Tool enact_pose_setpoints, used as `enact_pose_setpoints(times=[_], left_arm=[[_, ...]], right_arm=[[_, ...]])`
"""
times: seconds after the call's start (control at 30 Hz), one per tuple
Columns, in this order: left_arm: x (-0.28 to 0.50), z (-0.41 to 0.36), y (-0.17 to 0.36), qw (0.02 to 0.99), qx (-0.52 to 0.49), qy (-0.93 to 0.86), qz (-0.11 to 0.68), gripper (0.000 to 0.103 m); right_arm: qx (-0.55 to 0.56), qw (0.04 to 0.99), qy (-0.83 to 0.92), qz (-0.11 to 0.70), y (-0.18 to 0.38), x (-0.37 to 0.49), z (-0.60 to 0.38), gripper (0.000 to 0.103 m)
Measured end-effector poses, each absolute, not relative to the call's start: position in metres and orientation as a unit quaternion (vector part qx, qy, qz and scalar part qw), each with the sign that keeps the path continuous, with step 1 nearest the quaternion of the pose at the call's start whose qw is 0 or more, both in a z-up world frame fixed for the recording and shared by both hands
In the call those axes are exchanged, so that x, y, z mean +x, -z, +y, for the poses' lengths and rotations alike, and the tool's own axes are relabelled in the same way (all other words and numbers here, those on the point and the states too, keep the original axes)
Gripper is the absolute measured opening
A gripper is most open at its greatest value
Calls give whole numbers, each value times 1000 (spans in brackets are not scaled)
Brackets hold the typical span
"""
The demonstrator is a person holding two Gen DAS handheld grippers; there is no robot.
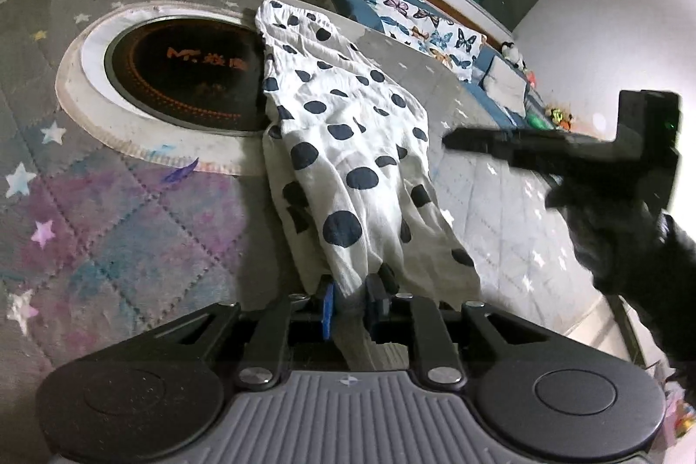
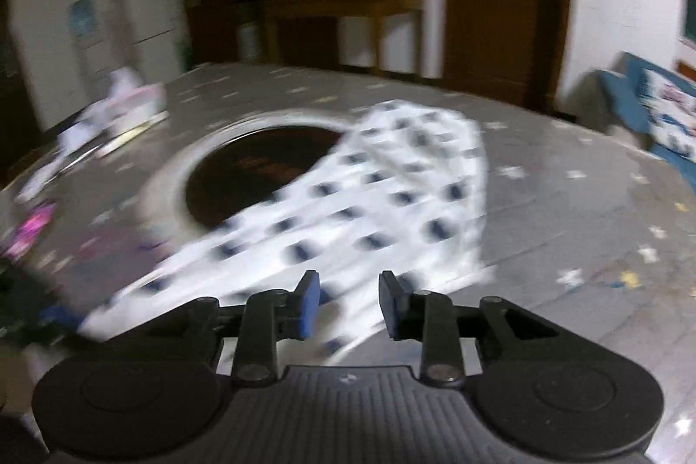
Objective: Fold clothes
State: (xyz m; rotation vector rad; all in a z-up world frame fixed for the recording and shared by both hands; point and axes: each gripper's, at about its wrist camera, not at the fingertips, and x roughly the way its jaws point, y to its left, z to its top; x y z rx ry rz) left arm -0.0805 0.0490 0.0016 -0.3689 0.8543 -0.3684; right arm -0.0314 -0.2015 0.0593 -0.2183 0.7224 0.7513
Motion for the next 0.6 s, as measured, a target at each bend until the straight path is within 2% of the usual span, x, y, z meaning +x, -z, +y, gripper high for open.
enact_pose_setpoints(times=[0.13,0.27,0.43,0.6], left_arm=[[-85,46,-11,889,-143,172,400,34],[-90,47,-31,907,-113,161,373,34],[-81,42,-54,919,-111,180,332,31],[-44,25,-47,915,-117,202,330,26]], right_arm=[[-111,833,-399,367,-41,-60,-188,30],[-138,818,-403,385,-24,-75,-184,30],[-140,814,-404,392,-30,-77,-189,30],[-126,825,-397,381,-44,-64,-199,30]])
